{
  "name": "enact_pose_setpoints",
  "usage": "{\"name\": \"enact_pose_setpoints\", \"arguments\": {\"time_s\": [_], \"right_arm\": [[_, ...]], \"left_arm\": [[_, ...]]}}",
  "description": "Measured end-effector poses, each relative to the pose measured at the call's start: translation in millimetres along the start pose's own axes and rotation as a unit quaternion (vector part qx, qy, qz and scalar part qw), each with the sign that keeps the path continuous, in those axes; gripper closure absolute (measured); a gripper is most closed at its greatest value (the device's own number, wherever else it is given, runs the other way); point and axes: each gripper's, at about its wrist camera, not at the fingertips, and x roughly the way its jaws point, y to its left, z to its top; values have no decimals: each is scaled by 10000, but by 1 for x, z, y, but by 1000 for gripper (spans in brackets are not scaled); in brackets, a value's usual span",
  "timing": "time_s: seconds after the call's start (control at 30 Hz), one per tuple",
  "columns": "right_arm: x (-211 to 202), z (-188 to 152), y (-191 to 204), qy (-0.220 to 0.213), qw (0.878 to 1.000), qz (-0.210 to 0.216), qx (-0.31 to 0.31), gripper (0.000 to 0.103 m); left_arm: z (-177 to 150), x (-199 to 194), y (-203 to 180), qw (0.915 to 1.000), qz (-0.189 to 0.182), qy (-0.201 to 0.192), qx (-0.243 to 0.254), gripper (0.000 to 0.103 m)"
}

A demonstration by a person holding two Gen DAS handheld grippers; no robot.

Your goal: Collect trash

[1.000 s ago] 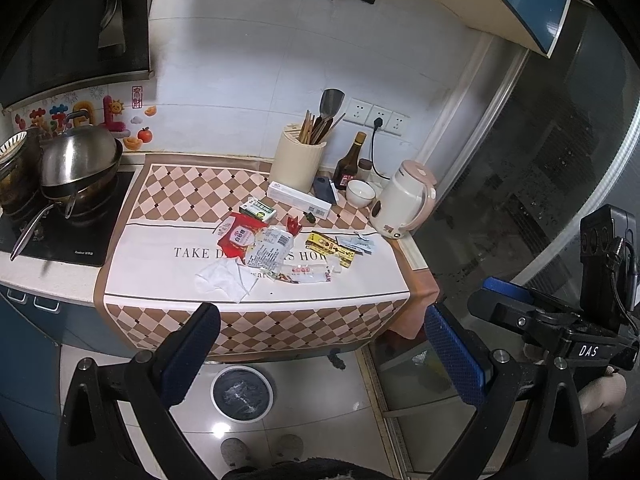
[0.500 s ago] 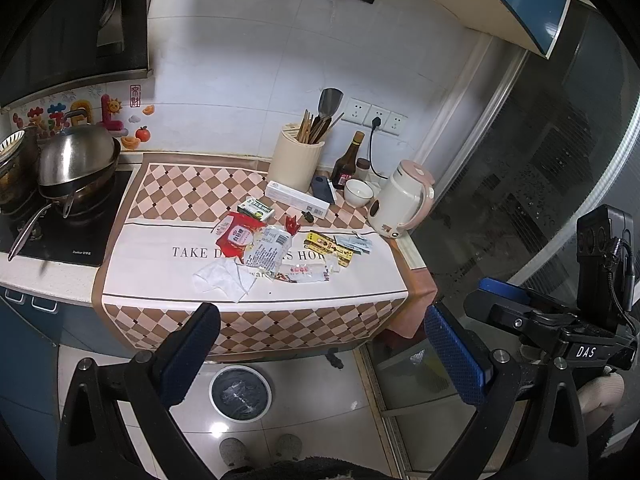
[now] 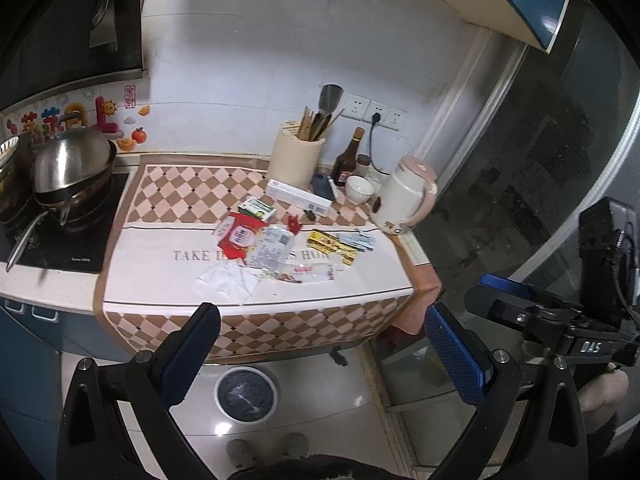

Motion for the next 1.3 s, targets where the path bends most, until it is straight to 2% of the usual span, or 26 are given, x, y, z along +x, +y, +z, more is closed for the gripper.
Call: {"name": "enact_pose_setpoints", "arguments": {"time_s": [0.03, 0.13, 0.23, 0.3, 0.37, 0.5, 0.6, 0.77, 0.83, 0.9, 0.97, 1.03, 1.07, 1.1, 1.2, 1.23, 1.3], "right_arm": [[3, 1, 1, -5, 10000, -26, 35, 0], [15, 9, 3, -71, 9995, -213, 229, 0], [28, 12, -5, -184, 9965, -669, 467, 0], [40, 15, -16, -271, 9926, -1030, 586, 0], [60, 19, -33, -236, 9870, -1406, 736, 0], [108, 31, -89, 79, 9791, -1705, 1104, 0], [159, 43, -141, 503, 9728, -1843, 1307, 0], [242, 60, -208, 1164, 9677, -1897, 1184, 0], [285, 71, -235, 1506, 9657, -1871, 987, 0], [323, 80, -253, 1772, 9627, -1912, 721, 0], [364, 91, -268, 2070, 9583, -1944, 312, 0], [397, 98, -276, 2321, 9512, -2030, -89, 0], [410, 101, -279, 2412, 9483, -2045, -263, 0], [422, 106, -281, 2452, 9479, -1993, -392, 0], [452, 119, -278, 2566, 9473, -1738, -810, 1], [461, 122, -275, 2603, 9460, -1673, -965, 1], [484, 128, -270, 2778, 9375, -1607, -1344, 1]], "left_arm": [[2, 3, 4, 9999, 143, -9, 24, 0], [8, 19, 15, 9951, 960, -160, 157, 0], [16, 48, 33, 9821, 1844, -291, 242, 0], [22, 79, 52, 9739, 2259, -174, 148, 0], [26, 112, 77, 9684, 2490, 100, -42, 0], [21, 183, 114, 9571, 2772, 765, -350, 0], [10, 237, 139, 9487, 2780, 1346, -673, 0], [-12, 322, 154, 9254, 2779, 2218, -1314, 0], [-15, 355, 156, 9193, 2733, 2438, -1442, 0], [-15, 384, 161, 9134, 2689, 2630, -1558, 4], [-16, 410, 166, 9096, 2615, 2733, -1721, 23], [-17, 429, 171, 9048, 2602, 2818, -1852, 34], [-17, 436, 172, 9039, 2594, 2819, -1904, 47], [-16, 437, 172, 9062, 2546, 2759, -1947, 49], [-9, 432, 167, 9144, 2500, 2520, -1945, 87], [-8, 430, 165, 9141, 2524, 2528, -1921, 98], [-7, 425, 161, 9118, 2609, 2563, -1866, 99]]}}
